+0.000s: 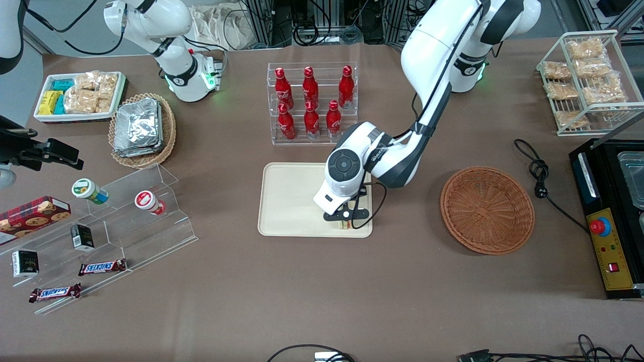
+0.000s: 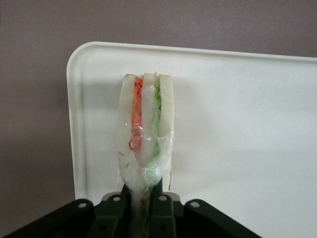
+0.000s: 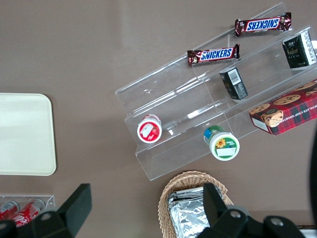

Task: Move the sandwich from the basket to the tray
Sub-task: 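Lower the sandwich onto the tray and open the left gripper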

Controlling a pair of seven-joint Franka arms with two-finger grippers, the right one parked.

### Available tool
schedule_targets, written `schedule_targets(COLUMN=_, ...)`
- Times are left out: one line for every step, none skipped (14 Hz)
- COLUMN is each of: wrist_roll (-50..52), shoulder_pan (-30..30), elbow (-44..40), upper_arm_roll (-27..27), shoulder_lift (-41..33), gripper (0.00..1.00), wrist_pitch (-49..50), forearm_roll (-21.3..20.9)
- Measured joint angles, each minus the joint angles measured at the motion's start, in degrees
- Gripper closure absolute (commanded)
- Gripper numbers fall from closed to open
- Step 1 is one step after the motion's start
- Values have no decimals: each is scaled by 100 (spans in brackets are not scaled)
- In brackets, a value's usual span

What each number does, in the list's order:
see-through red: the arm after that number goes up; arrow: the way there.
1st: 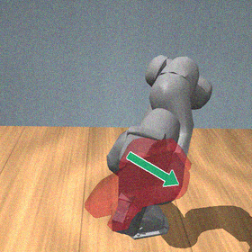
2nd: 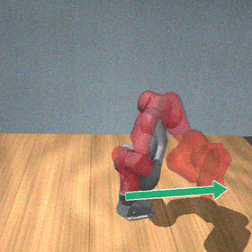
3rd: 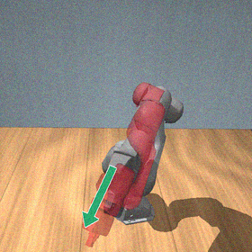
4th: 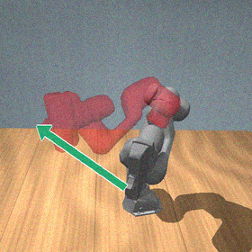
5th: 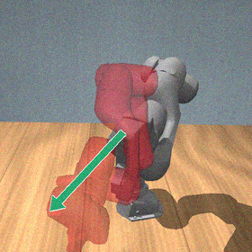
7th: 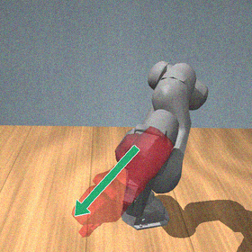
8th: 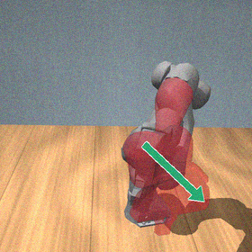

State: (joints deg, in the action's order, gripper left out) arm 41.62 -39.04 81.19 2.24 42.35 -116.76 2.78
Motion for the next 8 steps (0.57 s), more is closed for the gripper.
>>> schedule_targets(wrist_roll=0, shoulder_pan=0, elbow=-3, upper_arm_roll=0, shoulder_lift=0, gripper=0, wrist_pitch=0, forearm_roll=-4)
schedule_targets(wrist_roll=0, shoulder_pan=0, elbow=-23, upper_arm_roll=-3, shoulder_lift=-1, gripper=0, wrist_pitch=-1, forearm_roll=-4)
schedule_targets(wrist_roll=1, shoulder_pan=3, elbow=-68, upper_arm_roll=-13, shoulder_lift=-7, gripper=0, wrist_pitch=-1, forearm_roll=-5)
schedule_targets(wrist_roll=6, shoulder_pan=10, elbow=-130, upper_arm_roll=-26, shoulder_lift=-31, gripper=0, wrist_pitch=-6, forearm_roll=-4)
schedule_targets(wrist_roll=31, shoulder_pan=18, elbow=-206, upper_arm_roll=-52, shoulder_lift=-97, gripper=0, wrist_pitch=-5, forearm_roll=-5)
schedule_targets(wrist_roll=82, shoulder_pan=28, elbow=-268, upper_arm_roll=-106, shoulder_lift=-214, gripper=0, wrist_pitch=10, forearm_roll=-7)
schedule_targets(wrist_roll=116, shoulder_pan=45, elbow=-319, upper_arm_roll=-197, shoulder_lift=-392, gripper=0, wrist_pitch=109, forearm_roll=-8)
schedule_targets(wrist_roll=124, shoulder_pan=73, elbow=-354, upper_arm_roll=-300, shoulder_lift=-605, gripper=0, wrist_pitch=321, forearm_roll=-10)
